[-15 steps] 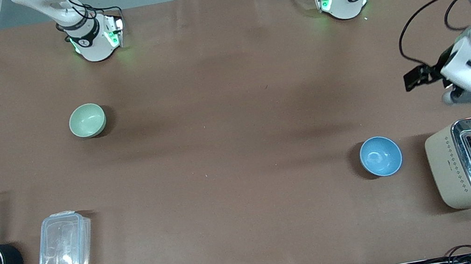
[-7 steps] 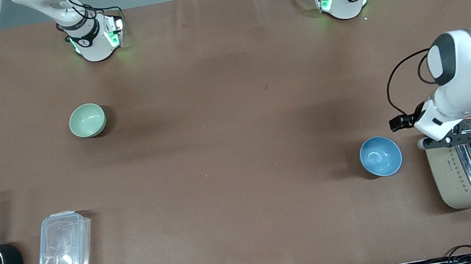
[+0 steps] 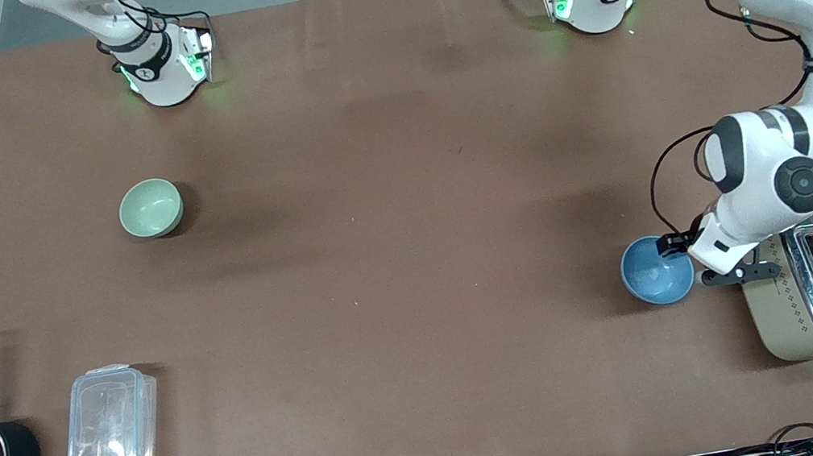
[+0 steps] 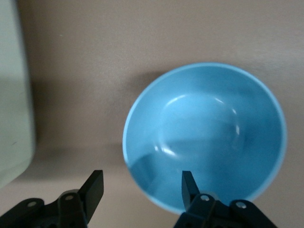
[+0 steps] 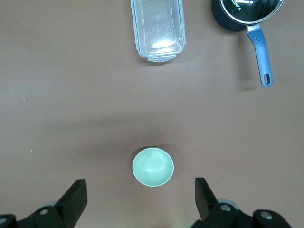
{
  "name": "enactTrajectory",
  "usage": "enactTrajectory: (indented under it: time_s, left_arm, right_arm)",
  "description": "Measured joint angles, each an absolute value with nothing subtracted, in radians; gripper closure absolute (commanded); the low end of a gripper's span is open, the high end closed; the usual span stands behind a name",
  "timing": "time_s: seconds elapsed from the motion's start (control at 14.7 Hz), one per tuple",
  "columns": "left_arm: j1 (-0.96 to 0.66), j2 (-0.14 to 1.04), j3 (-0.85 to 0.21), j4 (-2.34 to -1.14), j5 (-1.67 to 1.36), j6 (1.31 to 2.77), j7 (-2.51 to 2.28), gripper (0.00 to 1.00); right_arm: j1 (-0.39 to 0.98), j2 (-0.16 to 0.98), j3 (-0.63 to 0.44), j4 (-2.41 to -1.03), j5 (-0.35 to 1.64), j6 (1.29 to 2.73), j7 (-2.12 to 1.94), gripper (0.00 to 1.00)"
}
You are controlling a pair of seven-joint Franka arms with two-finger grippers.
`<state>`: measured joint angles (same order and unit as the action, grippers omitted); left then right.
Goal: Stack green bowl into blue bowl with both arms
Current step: 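Grasp the blue bowl rim with the left gripper, then carry the blue bowl to mid-table while the right gripper grasps the green bowl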
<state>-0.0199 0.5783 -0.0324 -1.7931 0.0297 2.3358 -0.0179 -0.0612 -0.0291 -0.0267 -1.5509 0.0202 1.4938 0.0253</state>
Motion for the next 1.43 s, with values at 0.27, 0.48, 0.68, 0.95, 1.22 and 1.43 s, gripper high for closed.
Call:
enactTrajectory:
  time_s: [0.27,0.48,0.68,0.95,1.22,1.43]
  left_arm:
    - [-0.008,0.618,-0.032,-1.784,0.03,2.371,-0.016,0.92]
    - [-0.01,0.618,-0.035,-1.776,0.03,2.372,-0.017,1.0]
    - [-0.011,0.611,-0.05,-1.753,0.028,2.365,-0.018,1.0]
    - [-0.013,0.592,-0.154,-1.708,-0.036,2.267,-0.123,1.0]
    - [-0.032,0.558,-0.336,-1.672,-0.038,2.17,-0.403,1.0]
    - [-0.141,0.571,-0.378,-1.672,-0.038,2.182,-0.576,1.0]
  right_arm:
    - [-0.061,-0.028,-0.027,-1.551,0.02,1.495,0.025,0.0]
    - [-0.061,-0.028,-0.027,-1.553,0.02,1.495,0.025,0.0]
    - [-0.061,-0.027,-0.027,-1.591,0.02,1.499,0.025,0.0]
    - [-0.099,-0.016,-0.031,-1.78,0.02,1.671,-0.047,0.01]
    - [-0.158,0.001,-0.036,-2.021,0.048,1.913,-0.161,0.03]
    - [-0.189,0.007,-0.037,-2.207,0.114,2.106,-0.252,0.03]
